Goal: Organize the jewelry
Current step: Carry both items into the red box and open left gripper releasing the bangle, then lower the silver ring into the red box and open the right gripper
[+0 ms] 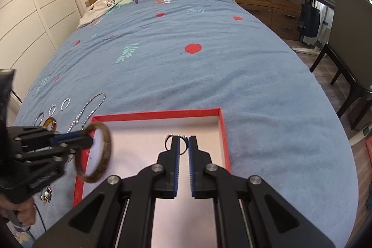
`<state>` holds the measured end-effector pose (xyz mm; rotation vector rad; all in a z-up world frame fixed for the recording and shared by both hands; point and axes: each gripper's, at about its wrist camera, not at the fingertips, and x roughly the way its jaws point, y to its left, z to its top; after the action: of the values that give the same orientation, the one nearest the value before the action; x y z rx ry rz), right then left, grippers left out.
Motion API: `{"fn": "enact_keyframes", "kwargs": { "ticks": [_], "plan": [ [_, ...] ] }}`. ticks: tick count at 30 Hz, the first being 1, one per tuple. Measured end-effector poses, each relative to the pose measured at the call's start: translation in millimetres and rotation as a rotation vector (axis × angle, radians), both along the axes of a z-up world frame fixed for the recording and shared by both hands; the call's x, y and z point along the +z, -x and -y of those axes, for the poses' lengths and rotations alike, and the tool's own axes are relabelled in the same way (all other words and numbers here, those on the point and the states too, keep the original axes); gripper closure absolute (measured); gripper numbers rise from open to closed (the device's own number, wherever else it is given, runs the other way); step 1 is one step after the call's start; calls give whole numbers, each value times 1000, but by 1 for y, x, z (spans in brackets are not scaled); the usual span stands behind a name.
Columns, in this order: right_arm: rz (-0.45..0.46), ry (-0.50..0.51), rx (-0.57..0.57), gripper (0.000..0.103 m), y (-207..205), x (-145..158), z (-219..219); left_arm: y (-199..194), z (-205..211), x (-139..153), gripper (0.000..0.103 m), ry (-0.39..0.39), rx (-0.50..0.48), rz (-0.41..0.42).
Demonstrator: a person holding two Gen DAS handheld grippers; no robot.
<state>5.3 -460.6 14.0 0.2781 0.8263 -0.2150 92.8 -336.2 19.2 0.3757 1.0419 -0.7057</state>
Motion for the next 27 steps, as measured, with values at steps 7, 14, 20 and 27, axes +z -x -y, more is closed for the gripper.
{"fn": "enact_keyframes", "kwargs": {
  "ticks": [7, 14, 20, 27],
  "plan": [
    [10, -17, -3, 96, -7, -7, 8, -9, 20, -22, 95, -62, 10, -14],
    [-11, -22, -3, 96, -14, -19, 14, -14, 23, -30, 94, -84, 28, -10],
    [-27, -15, 10, 96, -27, -28, 12, -18, 17, -30, 93, -62, 30, -24],
    [-55, 0, 2, 95, -30, -35, 10, -15, 10, -20, 70, -15, 18, -13]
  ]
}}
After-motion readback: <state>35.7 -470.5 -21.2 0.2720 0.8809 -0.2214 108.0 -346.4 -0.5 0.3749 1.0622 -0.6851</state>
